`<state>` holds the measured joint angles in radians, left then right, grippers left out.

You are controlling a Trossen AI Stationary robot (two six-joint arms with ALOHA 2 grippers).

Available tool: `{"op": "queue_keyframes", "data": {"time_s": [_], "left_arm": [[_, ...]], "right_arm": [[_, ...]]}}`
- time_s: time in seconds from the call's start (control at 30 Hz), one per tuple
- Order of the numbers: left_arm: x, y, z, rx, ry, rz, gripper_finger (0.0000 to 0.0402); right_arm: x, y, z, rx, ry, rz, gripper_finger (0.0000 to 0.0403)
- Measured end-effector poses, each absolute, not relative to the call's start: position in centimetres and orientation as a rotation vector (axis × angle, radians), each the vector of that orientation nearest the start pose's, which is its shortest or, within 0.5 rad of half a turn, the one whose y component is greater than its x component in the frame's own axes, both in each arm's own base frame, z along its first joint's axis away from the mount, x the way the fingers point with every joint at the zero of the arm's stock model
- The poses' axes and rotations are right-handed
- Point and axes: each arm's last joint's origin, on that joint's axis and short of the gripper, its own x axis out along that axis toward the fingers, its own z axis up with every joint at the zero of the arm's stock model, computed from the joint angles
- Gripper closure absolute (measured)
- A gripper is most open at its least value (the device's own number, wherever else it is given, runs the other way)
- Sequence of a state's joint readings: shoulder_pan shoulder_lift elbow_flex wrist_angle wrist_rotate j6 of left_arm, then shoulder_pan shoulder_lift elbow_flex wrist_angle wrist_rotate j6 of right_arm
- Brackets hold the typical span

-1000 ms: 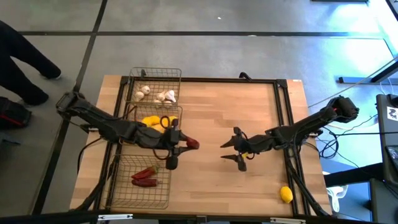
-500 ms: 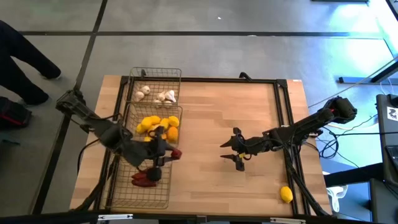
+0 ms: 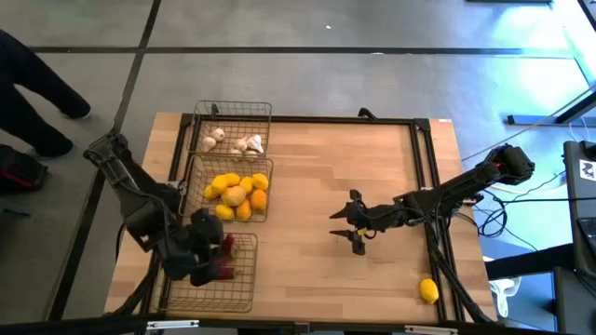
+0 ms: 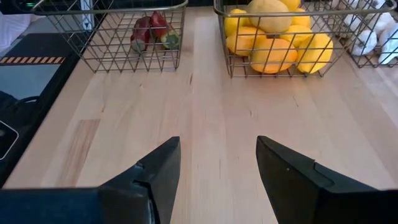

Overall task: Sort produce into baskets
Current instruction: Put the chili pepper in the bottom wire basket

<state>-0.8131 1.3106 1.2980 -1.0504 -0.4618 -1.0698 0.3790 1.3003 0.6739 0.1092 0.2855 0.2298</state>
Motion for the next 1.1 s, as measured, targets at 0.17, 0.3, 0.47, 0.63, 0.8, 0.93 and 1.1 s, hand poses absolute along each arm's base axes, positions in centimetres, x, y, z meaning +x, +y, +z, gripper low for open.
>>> {"op": "queue_keyframes", "data": {"time_s": [0.17,0.3,0.47,0.63,0.8,0.93,1.1], "left_arm": [[16.2,-18.0,32.4,-0.451,0.934,0.208,0.0288],[15.8,-19.2,30.9,-0.490,1.004,0.199,0.0288],[15.7,-20.8,28.7,-0.415,1.105,0.193,0.0288],[15.9,-21.3,26.6,-0.348,1.170,0.218,0.0288],[15.9,-21.5,25.3,-0.335,1.210,0.257,0.0288],[16.1,-21.7,24.8,-0.301,1.218,0.251,0.0288],[16.3,-22.0,24.2,-0.233,1.234,0.233,0.0288]], "right_arm": [[25.0,9.1,21.6,0.053,0.492,0.025,0.0196],[25.0,9.1,21.6,0.052,0.492,0.023,0.0196],[25.0,9.0,21.6,0.046,0.490,0.017,0.0196],[25.0,9.0,21.6,0.041,0.490,0.018,0.0196],[25.0,9.0,21.6,0.040,0.490,0.018,0.0196],[25.0,9.0,21.6,0.040,0.491,0.018,0.0196],[25.0,9.0,21.6,0.032,0.491,0.019,0.0196]]}}
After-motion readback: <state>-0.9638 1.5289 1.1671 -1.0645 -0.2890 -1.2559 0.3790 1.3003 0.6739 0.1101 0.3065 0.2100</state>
